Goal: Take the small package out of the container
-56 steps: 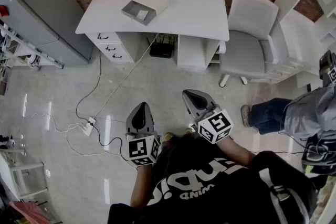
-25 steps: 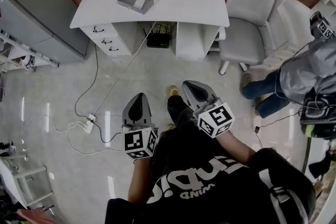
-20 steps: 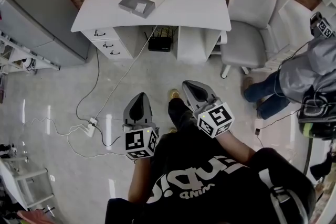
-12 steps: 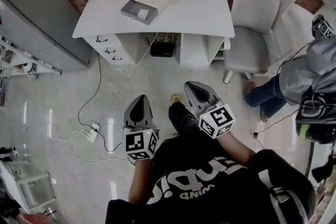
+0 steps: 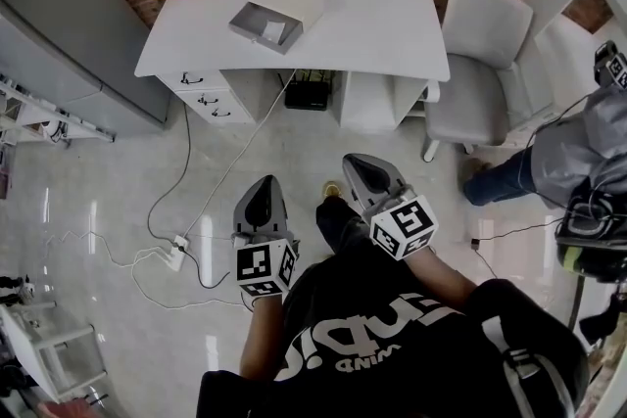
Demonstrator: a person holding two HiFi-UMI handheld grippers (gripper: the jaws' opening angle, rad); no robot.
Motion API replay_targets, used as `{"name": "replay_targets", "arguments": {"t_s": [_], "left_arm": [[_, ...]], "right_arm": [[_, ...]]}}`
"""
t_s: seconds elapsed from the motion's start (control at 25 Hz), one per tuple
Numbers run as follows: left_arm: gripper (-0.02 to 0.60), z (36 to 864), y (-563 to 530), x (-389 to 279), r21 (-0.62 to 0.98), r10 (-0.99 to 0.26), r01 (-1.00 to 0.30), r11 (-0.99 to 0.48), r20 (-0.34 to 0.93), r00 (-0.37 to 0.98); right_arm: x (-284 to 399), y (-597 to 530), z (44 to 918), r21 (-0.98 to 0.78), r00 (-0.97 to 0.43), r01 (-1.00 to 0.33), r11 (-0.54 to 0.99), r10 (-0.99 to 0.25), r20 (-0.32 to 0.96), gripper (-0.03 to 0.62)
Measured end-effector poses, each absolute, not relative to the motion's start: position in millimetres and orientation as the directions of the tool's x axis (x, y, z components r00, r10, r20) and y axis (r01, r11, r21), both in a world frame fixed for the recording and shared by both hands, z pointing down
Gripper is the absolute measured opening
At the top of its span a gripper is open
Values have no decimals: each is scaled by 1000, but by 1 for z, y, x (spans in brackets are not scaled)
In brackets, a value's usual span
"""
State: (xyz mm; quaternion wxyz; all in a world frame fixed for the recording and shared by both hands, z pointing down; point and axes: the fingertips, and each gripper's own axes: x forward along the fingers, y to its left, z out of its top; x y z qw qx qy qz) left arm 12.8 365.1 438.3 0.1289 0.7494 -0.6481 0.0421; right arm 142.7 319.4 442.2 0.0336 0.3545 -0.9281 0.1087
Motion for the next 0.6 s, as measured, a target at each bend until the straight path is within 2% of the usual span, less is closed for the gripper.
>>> {"name": "replay_targets", "arguments": {"t_s": [0.6], "left_arm": [[5,428,280,-22,152,-959,-982,-116,241,150]], "right_arm": [[116,236,433,-182,-742,-671,719,-648,172,-2]]}}
